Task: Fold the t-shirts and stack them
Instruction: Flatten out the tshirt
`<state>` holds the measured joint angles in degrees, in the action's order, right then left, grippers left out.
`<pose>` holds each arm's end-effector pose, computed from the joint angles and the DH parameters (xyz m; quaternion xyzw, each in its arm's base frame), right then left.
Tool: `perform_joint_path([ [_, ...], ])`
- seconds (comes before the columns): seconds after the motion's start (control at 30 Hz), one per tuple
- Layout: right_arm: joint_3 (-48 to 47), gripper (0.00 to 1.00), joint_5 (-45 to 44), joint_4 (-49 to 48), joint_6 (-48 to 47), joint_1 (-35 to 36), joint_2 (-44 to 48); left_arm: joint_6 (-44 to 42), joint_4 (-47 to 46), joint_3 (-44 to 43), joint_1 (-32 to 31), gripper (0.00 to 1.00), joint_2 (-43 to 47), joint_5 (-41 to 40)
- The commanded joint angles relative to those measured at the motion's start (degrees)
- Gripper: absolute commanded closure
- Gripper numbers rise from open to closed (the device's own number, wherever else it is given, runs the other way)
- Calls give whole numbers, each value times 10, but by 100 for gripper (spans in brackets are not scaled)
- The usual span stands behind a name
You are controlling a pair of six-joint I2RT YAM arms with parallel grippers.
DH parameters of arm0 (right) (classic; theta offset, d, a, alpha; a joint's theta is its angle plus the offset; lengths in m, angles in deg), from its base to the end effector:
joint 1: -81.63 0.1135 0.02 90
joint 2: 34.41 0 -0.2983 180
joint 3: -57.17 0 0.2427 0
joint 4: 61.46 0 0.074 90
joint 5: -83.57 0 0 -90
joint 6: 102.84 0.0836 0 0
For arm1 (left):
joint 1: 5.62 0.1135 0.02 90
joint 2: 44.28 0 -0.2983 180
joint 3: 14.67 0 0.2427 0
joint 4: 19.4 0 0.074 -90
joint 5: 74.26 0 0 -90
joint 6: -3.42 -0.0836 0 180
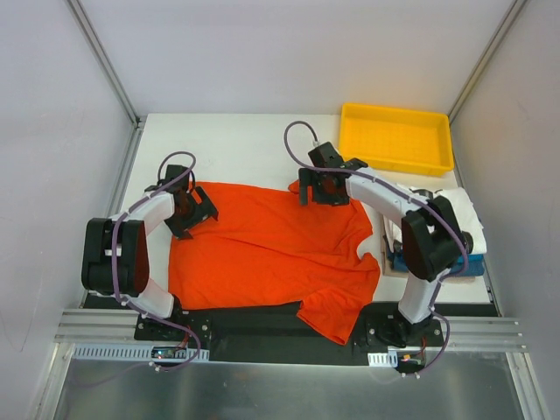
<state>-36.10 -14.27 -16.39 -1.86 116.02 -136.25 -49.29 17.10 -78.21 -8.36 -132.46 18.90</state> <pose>0.3482 0.2245 0.2430 -0.1714 0.9325 0.0601 0.3122 0.3066 -0.0193 0.1725 -0.2809 0.9265 -0.1103 0.2249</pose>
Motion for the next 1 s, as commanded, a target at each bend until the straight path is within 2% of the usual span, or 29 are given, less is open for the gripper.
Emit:
perform_joint_path([
  [0.0, -29, 3, 31, 33, -6, -20, -64, -15, 18, -32, 13, 1, -35, -2],
  [0.33, -109, 3, 74, 60, -27, -69, -183, -28, 39, -93, 24, 1, -86, -9],
  [0.43, -170, 3, 100, 80, -42, -85, -230, -34, 50, -132, 24, 1, -118, -10],
  [0.57, -315, 3, 116, 135, -64, -105, -326, -41, 72, -215, 40, 1, -169, -11],
  [0.6, -380, 3, 121, 147, -69, -110, -343, -43, 76, -230, 42, 1, -192, -11],
  [0.67, -429, 3, 140, 165, -69, -124, -384, -43, 93, -273, 48, 1, -225, -13],
  [0.7, -469, 3, 148, 164, -69, -129, -394, -42, 97, -286, 56, 1, -234, -8],
  [0.83, -533, 3, 162, 131, -72, -144, -433, -39, 104, -354, 71, 1, -269, 17],
  [0.97, -538, 4, 169, 71, -83, -144, -429, -41, 109, -383, 72, 1, -275, 31],
])
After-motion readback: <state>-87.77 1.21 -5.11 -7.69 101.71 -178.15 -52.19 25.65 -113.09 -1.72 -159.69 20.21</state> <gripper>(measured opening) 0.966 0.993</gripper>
